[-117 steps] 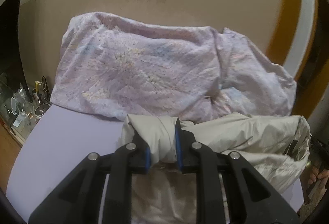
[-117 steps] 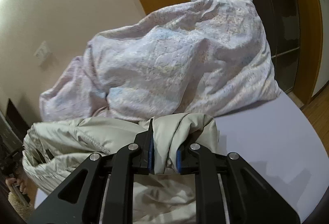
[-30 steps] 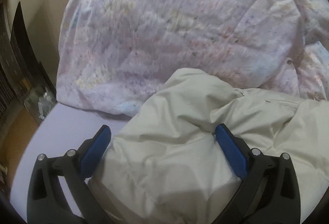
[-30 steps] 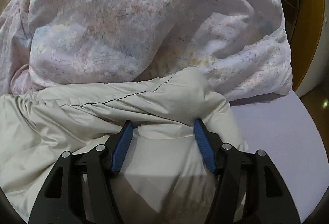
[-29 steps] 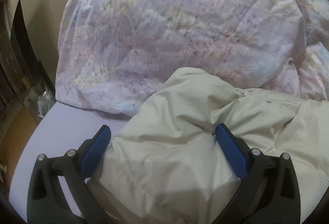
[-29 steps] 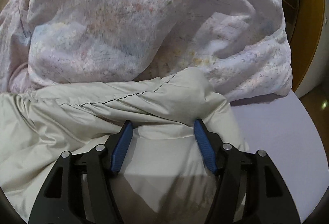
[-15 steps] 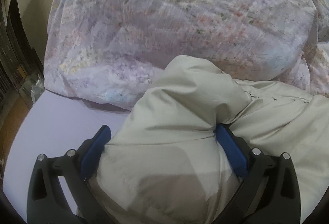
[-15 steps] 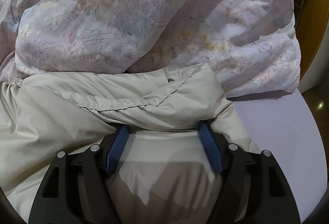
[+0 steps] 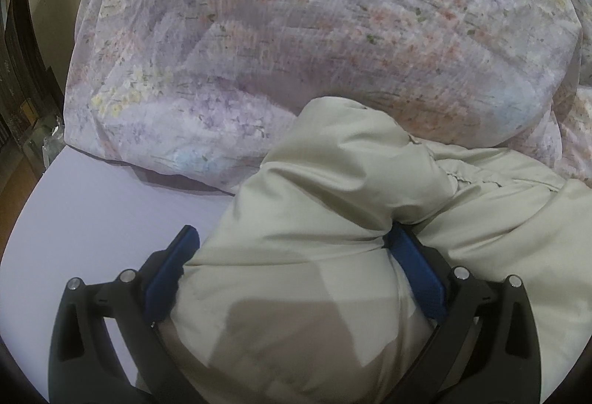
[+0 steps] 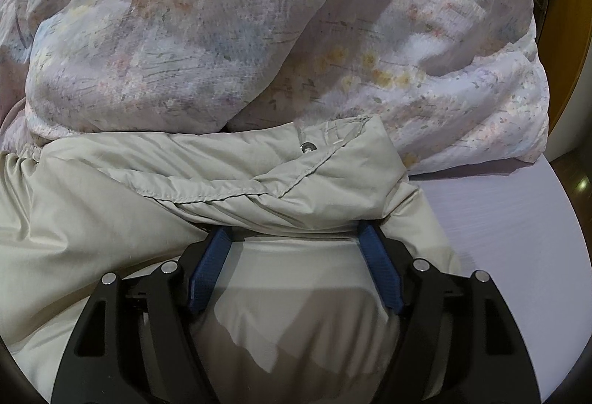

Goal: Fold large clothes

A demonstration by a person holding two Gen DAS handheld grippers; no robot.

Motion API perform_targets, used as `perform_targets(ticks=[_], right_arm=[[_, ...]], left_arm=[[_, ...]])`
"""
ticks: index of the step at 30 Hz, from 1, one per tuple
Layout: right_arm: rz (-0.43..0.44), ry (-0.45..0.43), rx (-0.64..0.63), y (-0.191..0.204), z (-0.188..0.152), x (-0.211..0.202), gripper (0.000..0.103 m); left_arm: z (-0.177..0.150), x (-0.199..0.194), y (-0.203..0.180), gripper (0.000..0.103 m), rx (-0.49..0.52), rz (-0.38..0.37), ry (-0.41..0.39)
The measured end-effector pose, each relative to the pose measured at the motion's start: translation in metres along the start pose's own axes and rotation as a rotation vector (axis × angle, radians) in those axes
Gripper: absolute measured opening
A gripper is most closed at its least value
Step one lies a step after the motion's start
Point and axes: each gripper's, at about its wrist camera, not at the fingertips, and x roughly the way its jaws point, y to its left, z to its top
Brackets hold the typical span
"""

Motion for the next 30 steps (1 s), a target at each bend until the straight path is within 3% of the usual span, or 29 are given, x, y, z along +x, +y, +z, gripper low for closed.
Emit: perform_targets(ticks=[10, 14, 18, 25, 30], right_arm=[[-0.024, 0.004, 0.029, -0.007, -0.005, -0.022, 0.073], [0.052, -0.007, 0.175, -0.037, -0.015, -0.067, 0.073], [0.087, 0.025, 0.345, -0.083, -0.047, -0.111, 0.073], [0.260, 0.145, 0.632, -0.138, -0.126, -0.132, 0.073], [0.429, 0.189, 0.726, -0.133, -0.151, -0.128, 0.073]], left_arm=[[-0.006, -0.022, -0.004, 0.101, 0.011, 0.034, -0.015], [-0.021, -0.065, 0.015, 0.101, 0.007, -0.033, -0.033], [-0.042, -0.107, 0.048, 0.101, -0.019, -0.091, -0.052], [-0.087, -0.137, 0.099, 0.101, -0.114, -0.168, 0.009], [-0.108, -0.125, 0.099, 0.101, -0.191, -0.262, 0.099]])
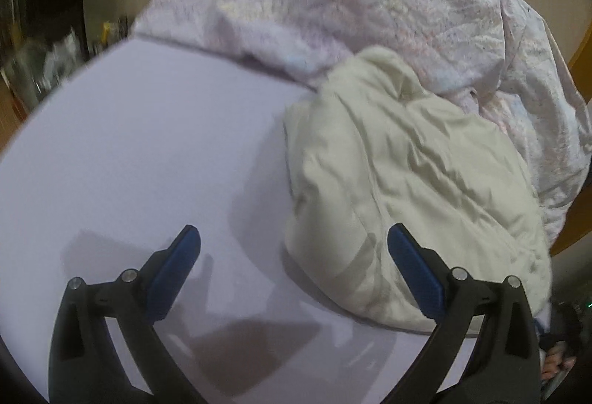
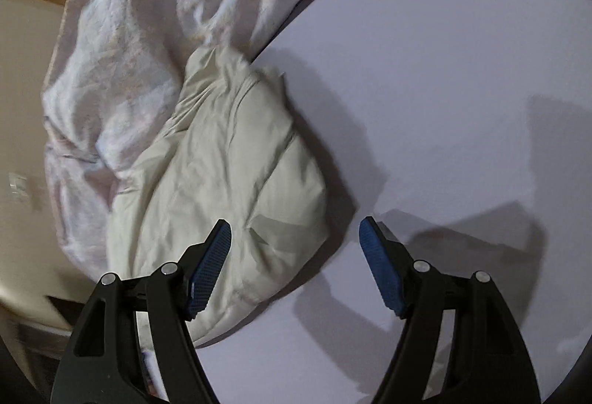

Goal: Fold large clothes

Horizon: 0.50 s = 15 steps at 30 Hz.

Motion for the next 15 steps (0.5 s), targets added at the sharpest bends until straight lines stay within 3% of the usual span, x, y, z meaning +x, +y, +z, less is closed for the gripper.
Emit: perform_targets(ticks=[4, 7, 13, 15], right_arm=[[0.069, 0.013, 0.010, 0.004, -0.003, 0.008, 0.073], [0.087, 0.014, 0.013, 0.006, -0.003, 0.014, 0.072], [0.111, 0.002, 0.038, 0.003, -0.004, 0.025, 0.061], [0.109, -0.001, 0.046, 0.001, -0.005, 0.027, 0.048]], left_arm=[[-0.006, 0.014, -0.009, 0.099, -0.039, -0.048, 0.033], [-0.006, 0.027, -0.016, 0.088, -0.071, -0.071, 0.047], [-0.009, 0.037, -0.018, 0.071, -0.168, -0.150, 0.024], [-0.010, 0.038, -0.016, 0.065, -0.207, -0.166, 0.011]])
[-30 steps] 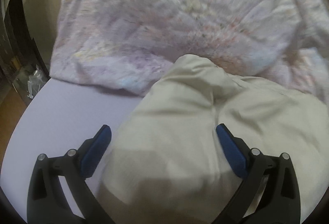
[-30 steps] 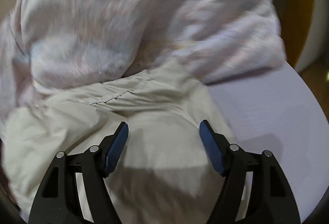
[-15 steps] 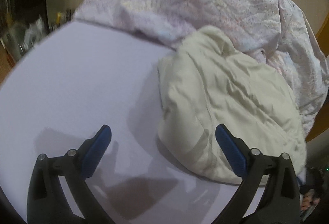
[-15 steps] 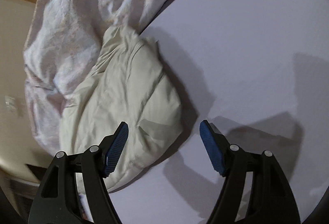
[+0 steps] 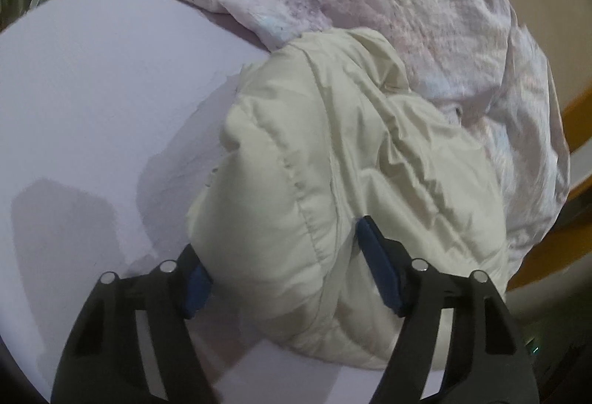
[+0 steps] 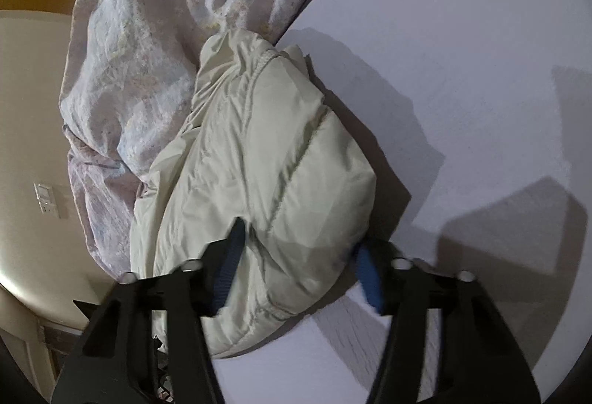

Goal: Fold large clothes

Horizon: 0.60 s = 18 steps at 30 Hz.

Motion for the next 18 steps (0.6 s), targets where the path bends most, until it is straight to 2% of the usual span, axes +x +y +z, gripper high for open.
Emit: perform_targets(ticks=[1, 2, 4, 6, 12, 18], right_arm=[[0.013, -0.003, 0.006, -0.001, 0.000, 0.000, 0.045], [0.036, -0.010, 0.007, -0.002, -0.001, 0.000, 0.037], [0.079, -0.030, 0.004, 0.000, -0.004, -0.005, 0.029], [0.110, -0.044, 0.004, 0.004, -0.005, -0.009, 0.023], [0.170, -0.051, -0.021, 0.023, -0.013, -0.025, 0.019], [0.204, 0.025, -0.108, 0.037, -0.049, -0.043, 0.019]], left_arm=[[0.000, 0.000, 0.002, 0.059, -0.023, -0.013, -0.010], [0.001, -0.001, 0.003, 0.055, -0.041, -0.021, -0.021], [0.002, -0.005, 0.004, 0.038, -0.065, -0.038, -0.035], [0.006, -0.009, 0.004, 0.032, -0.074, -0.058, -0.035], [0.016, -0.032, 0.006, 0.025, -0.062, -0.111, -0.047], [0.011, -0.073, 0.034, 0.025, -0.057, -0.106, -0.058]])
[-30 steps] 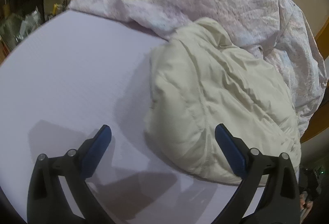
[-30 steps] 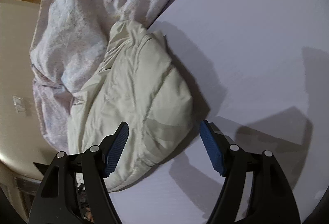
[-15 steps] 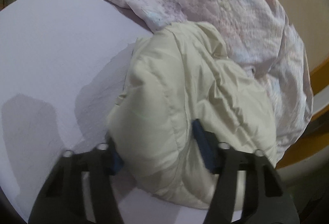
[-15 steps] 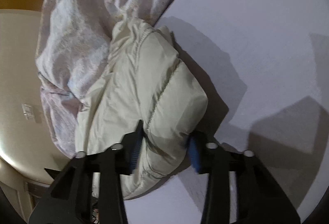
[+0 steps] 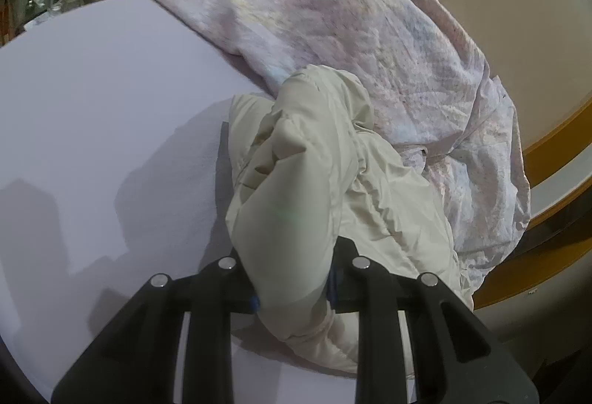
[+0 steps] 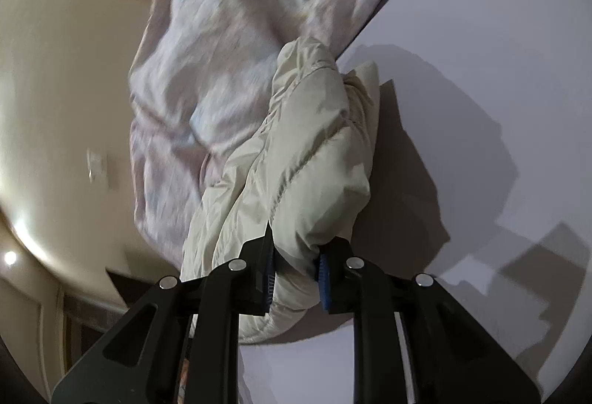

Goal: Fold large clothes

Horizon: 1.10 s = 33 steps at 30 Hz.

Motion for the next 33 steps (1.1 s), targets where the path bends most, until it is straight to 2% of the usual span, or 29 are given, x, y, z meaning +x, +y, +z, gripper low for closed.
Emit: perform_targets(ticks=[8, 13, 16, 18, 20, 21, 22, 23, 25, 27, 30, 33], right_arm=[[0.044, 0.128, -0.009, -0.007, -0.067, -0.014, 0.019], [0.014, 0.149, -0.037, -0.007, -0.090, -0.026, 0.019], [-0.095, 0.142, -0.137, 0.004, -0.096, -0.033, 0.029], [-0.200, 0.104, -0.220, 0.015, -0.098, -0.041, 0.045], [-0.302, 0.014, -0.300, 0.028, -0.099, -0.053, 0.054], [-0.361, -0.058, -0.350, 0.037, -0.100, -0.062, 0.056], [-0.387, -0.094, -0.373, 0.042, -0.099, -0.066, 0.056], [-0.409, -0.133, -0.405, 0.052, -0.099, -0.069, 0.056], [-0.388, -0.135, -0.463, 0.070, -0.102, -0.062, 0.056], [-0.352, -0.098, -0.535, 0.093, -0.110, -0.042, 0.055], [-0.296, -0.014, -0.649, 0.127, -0.130, 0.001, 0.050], [-0.266, 0.062, -0.709, 0.150, -0.148, 0.040, 0.045]], left_arm=[[-0.017, -0.065, 0.056, 0.025, -0.012, 0.041, -0.003], [-0.032, -0.094, 0.077, 0.027, -0.016, 0.052, -0.002], [-0.038, -0.097, 0.083, 0.034, -0.016, 0.060, 0.012], [-0.041, -0.098, 0.087, 0.040, -0.016, 0.076, 0.012], [-0.044, -0.101, 0.088, 0.054, -0.007, 0.084, 0.003], [-0.046, -0.104, 0.089, 0.064, 0.001, 0.088, -0.006], [-0.048, -0.108, 0.089, 0.071, 0.015, 0.095, -0.020], [-0.049, -0.111, 0.090, 0.073, 0.027, 0.102, -0.029], [-0.053, -0.115, 0.092, 0.079, 0.039, 0.107, -0.032], [-0.056, -0.114, 0.094, 0.080, 0.032, 0.107, -0.020], [-0.061, -0.109, 0.095, 0.080, 0.028, 0.110, 0.002], [-0.064, -0.105, 0.093, 0.080, 0.033, 0.111, 0.013]])
